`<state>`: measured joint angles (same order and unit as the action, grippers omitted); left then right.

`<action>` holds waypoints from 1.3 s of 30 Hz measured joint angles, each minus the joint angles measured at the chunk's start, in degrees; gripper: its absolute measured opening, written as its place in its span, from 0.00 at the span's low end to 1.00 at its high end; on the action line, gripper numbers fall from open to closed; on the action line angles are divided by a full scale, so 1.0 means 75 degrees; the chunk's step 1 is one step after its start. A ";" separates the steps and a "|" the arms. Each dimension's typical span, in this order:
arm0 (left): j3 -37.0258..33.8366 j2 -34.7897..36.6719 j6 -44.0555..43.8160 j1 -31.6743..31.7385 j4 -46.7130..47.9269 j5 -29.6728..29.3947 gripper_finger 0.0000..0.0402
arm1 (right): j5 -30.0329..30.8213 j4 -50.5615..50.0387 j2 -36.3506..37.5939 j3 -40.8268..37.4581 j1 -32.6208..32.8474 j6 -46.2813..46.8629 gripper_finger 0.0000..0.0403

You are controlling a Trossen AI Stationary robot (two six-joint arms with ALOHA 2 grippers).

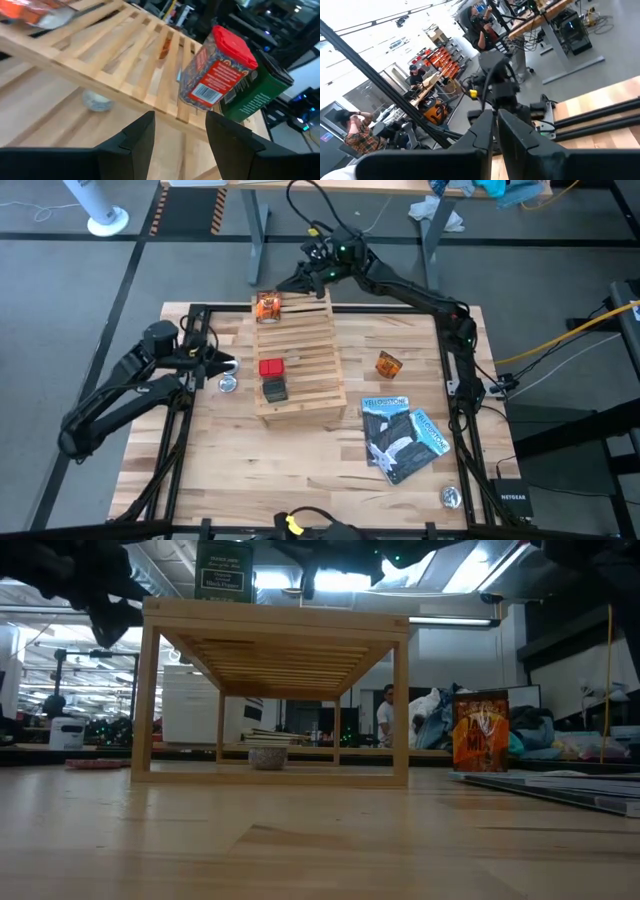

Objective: Shelf spices
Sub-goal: Adjust the red seasoning can

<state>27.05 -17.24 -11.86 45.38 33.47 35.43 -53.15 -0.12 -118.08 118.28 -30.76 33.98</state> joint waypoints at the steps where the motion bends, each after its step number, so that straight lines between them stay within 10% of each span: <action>1: -0.0086 -0.0002 -0.0017 -0.0114 -0.0129 -0.0007 0.42 | -0.0001 0.0000 0.0048 0.0000 0.0000 0.0000 0.08; 18: -0.0930 -0.0109 -0.0564 -0.2356 -0.2205 -0.1589 0.42 | -0.0009 -0.0001 0.0131 -0.0003 -0.0168 0.0019 0.08; 39: -0.0930 -0.2746 -0.0308 -0.3972 -0.4456 -0.2528 0.42 | -0.0268 0.0000 0.0134 -0.0003 -0.0152 0.0029 0.08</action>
<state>20.08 -37.83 -14.17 15.59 0.05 16.47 -55.16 -0.12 -117.08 118.26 -31.90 34.20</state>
